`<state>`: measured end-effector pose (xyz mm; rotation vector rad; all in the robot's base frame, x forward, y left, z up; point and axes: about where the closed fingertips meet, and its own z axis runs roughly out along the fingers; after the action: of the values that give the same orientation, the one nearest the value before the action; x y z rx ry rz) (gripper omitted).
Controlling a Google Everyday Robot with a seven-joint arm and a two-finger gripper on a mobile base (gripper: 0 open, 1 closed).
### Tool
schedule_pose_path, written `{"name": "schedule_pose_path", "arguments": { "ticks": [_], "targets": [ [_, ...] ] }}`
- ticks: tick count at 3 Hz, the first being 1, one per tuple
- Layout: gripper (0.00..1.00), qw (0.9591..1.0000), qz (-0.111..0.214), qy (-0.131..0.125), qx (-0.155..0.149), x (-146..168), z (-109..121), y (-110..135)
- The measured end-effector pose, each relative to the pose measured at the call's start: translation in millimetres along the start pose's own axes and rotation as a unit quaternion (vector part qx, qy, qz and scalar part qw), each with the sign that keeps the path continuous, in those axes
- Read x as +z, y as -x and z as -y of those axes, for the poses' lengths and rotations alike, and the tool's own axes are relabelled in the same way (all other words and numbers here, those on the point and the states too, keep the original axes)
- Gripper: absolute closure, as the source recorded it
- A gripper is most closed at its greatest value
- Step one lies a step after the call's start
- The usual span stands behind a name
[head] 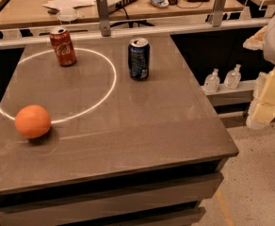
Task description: Knock pepsi can over
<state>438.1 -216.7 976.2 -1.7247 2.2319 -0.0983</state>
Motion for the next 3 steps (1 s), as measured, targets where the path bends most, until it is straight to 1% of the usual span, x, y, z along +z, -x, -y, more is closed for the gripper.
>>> {"name": "schedule_pose_path", "arguments": {
  "ticks": [1, 2, 3],
  "targets": [
    [0.0, 1.0, 0.007, -0.001, 0.001, 0, 1, 1],
    [0.0, 0.9933, 0.113, -0.016, 0.02, -5, 21, 7],
    [0.0, 0.9745, 0.222, -0.033, 0.004, 1, 53, 12]
  ]
}}
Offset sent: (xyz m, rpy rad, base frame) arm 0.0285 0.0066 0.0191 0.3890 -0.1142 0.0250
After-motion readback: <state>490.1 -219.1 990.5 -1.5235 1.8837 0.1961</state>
